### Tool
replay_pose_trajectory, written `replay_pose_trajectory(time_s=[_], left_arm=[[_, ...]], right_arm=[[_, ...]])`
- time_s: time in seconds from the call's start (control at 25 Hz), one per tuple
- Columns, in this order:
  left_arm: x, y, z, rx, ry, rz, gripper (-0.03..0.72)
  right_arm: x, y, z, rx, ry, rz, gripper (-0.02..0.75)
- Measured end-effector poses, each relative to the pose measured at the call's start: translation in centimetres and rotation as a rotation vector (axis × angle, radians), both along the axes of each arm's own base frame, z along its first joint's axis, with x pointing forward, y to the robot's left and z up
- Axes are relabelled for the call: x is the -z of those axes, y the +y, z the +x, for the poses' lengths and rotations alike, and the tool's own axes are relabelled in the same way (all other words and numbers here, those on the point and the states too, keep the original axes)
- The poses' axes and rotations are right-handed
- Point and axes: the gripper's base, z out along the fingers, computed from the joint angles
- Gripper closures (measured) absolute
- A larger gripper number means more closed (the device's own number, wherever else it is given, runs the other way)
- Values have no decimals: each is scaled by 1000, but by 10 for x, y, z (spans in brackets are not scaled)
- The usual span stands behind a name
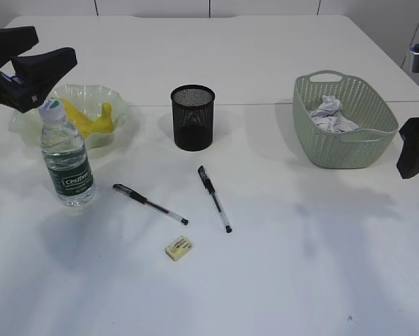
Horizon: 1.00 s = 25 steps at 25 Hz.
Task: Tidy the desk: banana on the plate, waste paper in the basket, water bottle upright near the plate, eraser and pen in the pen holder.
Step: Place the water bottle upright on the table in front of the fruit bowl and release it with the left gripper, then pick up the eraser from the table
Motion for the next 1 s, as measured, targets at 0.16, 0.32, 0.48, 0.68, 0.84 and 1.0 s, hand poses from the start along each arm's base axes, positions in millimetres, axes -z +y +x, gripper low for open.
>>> replay_pose_trajectory(time_s=[0.16,0.32,0.48,0.68,0.84,1.0], left_arm=[[-4,1,-2,-13,26,-5,94],[-5,4,0,-47,38,-40,95],[-1,18,0,-198,73,-183,95],[13,46,-6,-384,131,-293,96],[18,63,-12,-472,148,-324,99],[15,74,-15,-566,187,-349,99]], right_arm=[[0,0,0,-2,0,-1,170],[0,0,0,-6,2,-2,170],[0,0,-1,-8,6,-2,170],[0,0,-1,-9,8,-3,170],[0,0,-1,-9,8,-3,169],[0,0,-1,-9,8,-3,170]])
